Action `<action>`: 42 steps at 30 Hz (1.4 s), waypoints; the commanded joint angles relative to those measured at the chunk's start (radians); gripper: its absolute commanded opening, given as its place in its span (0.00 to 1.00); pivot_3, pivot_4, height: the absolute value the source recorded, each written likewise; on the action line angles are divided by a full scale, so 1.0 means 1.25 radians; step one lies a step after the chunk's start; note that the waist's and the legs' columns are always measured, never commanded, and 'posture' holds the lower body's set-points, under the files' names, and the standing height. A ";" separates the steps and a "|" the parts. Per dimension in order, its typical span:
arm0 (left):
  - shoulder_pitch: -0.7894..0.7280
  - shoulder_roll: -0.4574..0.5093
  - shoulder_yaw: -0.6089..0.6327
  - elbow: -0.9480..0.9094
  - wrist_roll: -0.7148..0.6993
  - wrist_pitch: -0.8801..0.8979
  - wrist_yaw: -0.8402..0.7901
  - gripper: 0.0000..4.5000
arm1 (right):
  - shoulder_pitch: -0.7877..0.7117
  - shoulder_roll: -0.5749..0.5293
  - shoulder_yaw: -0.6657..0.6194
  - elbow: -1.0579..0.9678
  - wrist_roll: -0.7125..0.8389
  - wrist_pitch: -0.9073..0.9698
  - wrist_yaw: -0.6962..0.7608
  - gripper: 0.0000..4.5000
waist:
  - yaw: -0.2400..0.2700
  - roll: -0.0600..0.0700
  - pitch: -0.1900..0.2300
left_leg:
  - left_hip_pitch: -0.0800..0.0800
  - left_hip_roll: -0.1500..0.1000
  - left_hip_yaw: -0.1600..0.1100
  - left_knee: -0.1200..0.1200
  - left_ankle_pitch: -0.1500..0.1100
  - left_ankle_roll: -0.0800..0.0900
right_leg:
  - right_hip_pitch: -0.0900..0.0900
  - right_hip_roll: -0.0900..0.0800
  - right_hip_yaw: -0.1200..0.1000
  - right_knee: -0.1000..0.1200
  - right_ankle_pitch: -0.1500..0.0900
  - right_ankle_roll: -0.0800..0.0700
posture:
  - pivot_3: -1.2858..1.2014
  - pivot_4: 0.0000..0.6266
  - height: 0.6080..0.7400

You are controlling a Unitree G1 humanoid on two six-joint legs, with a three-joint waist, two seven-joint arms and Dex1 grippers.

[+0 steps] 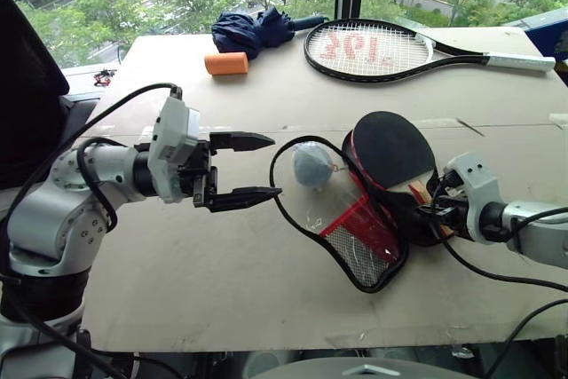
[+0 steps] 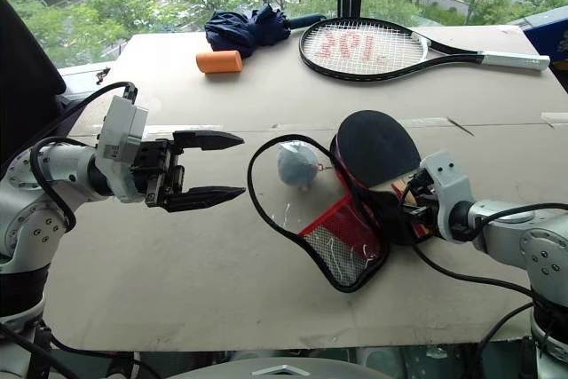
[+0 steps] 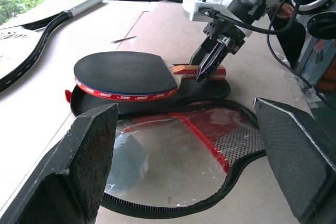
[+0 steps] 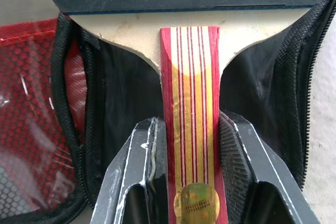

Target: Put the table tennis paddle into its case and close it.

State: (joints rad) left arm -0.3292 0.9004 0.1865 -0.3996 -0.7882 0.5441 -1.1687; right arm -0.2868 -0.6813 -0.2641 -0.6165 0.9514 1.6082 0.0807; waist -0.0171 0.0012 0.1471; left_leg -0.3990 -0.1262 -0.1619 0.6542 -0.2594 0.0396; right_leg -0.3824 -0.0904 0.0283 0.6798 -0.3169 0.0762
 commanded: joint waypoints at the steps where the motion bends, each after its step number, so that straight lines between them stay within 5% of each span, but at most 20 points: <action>1: -0.004 0.005 0.025 -0.013 -0.006 -0.007 0.004 0.93 | -0.025 0.000 0.005 0.001 0.039 0.005 -0.044 0.17 | 0.000 0.000 0.000 | 0.000 0.000 0.000 0.000 0.000 0.000 | 0.000 0.000 0.000 0.000 0.000 0.000 | 0.52 0.24 0.89; 6: 0.000 0.009 0.030 -0.013 -0.006 -0.007 0.005 0.93 | -0.041 0.000 0.021 0.028 0.075 0.005 -0.086 0.17 | 0.000 0.000 0.000 | 0.000 0.000 0.000 0.000 0.000 0.000 | 0.000 0.000 0.000 0.000 0.000 0.000 | 0.52 0.24 0.89; 14: 0.004 0.013 0.035 -0.014 -0.008 -0.005 0.005 0.93 | -0.078 -0.006 -0.008 0.051 0.154 0.005 -0.127 0.97 | 0.000 0.000 0.000 | 0.000 0.000 0.000 0.000 0.000 0.000 | 0.000 0.000 0.000 0.000 0.000 0.000 | 0.52 0.24 0.89; 18: 0.015 0.014 0.040 -0.008 -0.006 -0.006 0.003 0.93 | -0.097 -0.063 -0.022 0.051 0.225 0.005 -0.085 0.99 | 0.000 0.000 0.000 | 0.000 0.000 0.000 0.000 0.000 0.000 | 0.000 0.000 0.000 0.000 0.000 0.000 | 0.52 0.24 0.89; 22: 0.074 0.020 0.047 -0.006 0.009 -0.012 -0.009 0.93 | -0.065 -0.142 -0.106 0.012 0.266 -0.093 0.092 0.99 | 0.000 0.000 0.000 | 0.000 0.000 0.000 0.000 0.000 0.000 | 0.000 0.000 0.000 0.000 0.000 0.000 | 0.52 0.24 0.89; 27: 0.141 0.013 0.035 0.004 0.048 -0.038 -0.020 0.93 | 0.155 -0.204 -0.191 -0.017 0.083 -0.379 0.383 0.99 | 0.007 -0.001 -0.001 | 0.000 0.000 -0.001 0.000 0.000 0.000 | 0.001 0.000 -0.002 -0.001 0.000 0.000 | 0.52 0.24 0.89; 36: 0.180 -0.057 -0.091 0.061 0.182 -0.109 0.013 0.93 | 0.463 -0.071 -0.349 0.222 -0.135 -0.949 0.894 0.99 | 0.007 -0.002 -0.001 | 0.003 0.000 0.000 0.000 0.000 0.000 | 0.004 0.000 -0.001 0.000 0.000 0.000 | 0.52 0.24 0.89; 42: 0.079 -0.114 -0.237 0.185 0.320 -0.181 0.011 0.93 | 0.528 -0.091 -0.359 0.360 -0.190 -1.079 1.028 0.99 | 0.007 -0.001 -0.002 | 0.004 0.000 0.000 0.000 0.000 0.000 | 0.004 0.000 0.000 0.000 0.000 0.000 | 0.52 0.24 0.89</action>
State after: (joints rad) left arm -0.2081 0.7652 -0.0982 -0.1831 -0.4113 0.3538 -1.1520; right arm 0.3717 -0.7750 -0.6636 -0.1660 0.7059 0.2905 1.3372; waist -0.0086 -0.0002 0.1452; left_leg -0.3945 -0.1262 -0.1617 0.6547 -0.2597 0.0400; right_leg -0.3774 -0.0903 0.0278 0.6799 -0.3167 0.0766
